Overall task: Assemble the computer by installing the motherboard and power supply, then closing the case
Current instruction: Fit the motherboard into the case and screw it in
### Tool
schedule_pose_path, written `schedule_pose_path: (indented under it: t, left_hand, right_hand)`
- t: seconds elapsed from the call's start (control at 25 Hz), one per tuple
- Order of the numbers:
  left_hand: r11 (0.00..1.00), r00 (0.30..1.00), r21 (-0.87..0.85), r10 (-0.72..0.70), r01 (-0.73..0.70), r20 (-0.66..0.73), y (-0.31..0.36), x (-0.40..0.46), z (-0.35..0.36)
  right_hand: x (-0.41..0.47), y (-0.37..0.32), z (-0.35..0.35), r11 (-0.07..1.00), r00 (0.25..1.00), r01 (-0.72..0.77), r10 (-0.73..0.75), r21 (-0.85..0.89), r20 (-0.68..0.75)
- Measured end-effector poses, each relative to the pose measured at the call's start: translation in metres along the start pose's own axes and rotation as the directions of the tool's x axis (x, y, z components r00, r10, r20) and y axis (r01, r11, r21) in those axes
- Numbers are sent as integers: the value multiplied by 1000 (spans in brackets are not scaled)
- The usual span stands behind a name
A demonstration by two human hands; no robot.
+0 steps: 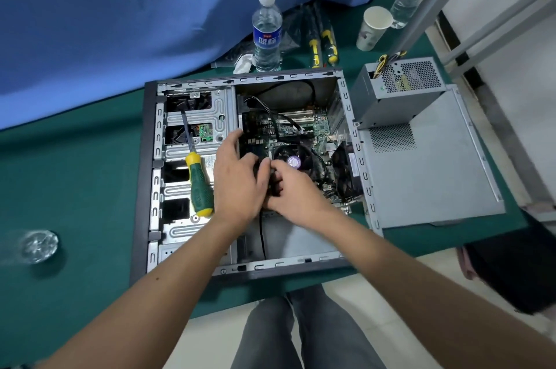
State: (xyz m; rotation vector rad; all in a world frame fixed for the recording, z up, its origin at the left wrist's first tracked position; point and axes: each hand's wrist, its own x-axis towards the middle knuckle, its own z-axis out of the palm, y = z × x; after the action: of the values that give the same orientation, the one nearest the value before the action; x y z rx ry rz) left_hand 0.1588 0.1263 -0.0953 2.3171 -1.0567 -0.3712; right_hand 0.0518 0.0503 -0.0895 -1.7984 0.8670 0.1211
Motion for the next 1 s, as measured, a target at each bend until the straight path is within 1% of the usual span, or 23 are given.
schedule_pose_path:
  t: [0.08,0.12,0.16,0.2,0.28,0.32,0.36,0.44,0.52,0.6,0.64,0.72,0.8,0.88,1.0]
  left_hand:
    - [993,997,-91,-64,68,46,8,2,-5]
    - [988,993,-121,-87,95,74,13,2,-8]
    - [985,992,-141,-94,104,82,17,0,-12]
    - [986,996,-144,-79,85,45,17,-2,-17]
    - [998,994,-62,-37,31,-103,5,-7,-30]
    - [999,987,-9,-45,44,-157,-6,-10,-38]
    - [996,983,40,-77,85,-169,-19,-14,-46]
    - [978,982,117,-160,171,-99,-40,-23,-56]
    - [974,987,160,-158,162,-41,-50,-30,-54]
    - [981,991,155,-106,117,-78,-52,-33,-50]
    - [982,990,152,-94,109,-103,-53,-33,-49]
    - [982,989,150,-98,114,-111,-53,-34,-48]
    - [983,989,129,-120,130,-81,-50,-33,-45]
    - [984,988,111,-128,137,-86,-48,-32,-40]
    - [981,983,145,-105,127,-154,-51,-31,-35]
  right_hand:
    - [6,2,13,976,986,-32,67,217,-154]
    - [9,4,16,959,973,-29,92,280,-214]
    - [9,5,18,952,963,-24,104,307,-248]
    - [7,8,19,952,962,-16,98,305,-255]
    - [-2,12,18,974,978,-8,55,228,-202]
    - [-6,12,17,985,986,-15,43,175,-158]
    - [-11,12,16,991,992,-24,39,129,-118]
    - [-16,12,17,998,998,-26,29,59,-63]
    - [-20,9,20,1000,1000,2,-2,-19,-25]
    - [-20,6,25,993,1000,26,-25,-117,10]
    - [-18,5,26,988,1000,23,-22,-153,6]
    - [-16,5,27,982,999,-8,0,-189,-44]
    - [-13,6,27,974,997,-34,17,-224,-78]
    - [-12,7,31,962,999,-5,-10,-274,-50]
    - [-7,10,35,948,998,55,-48,-315,32]
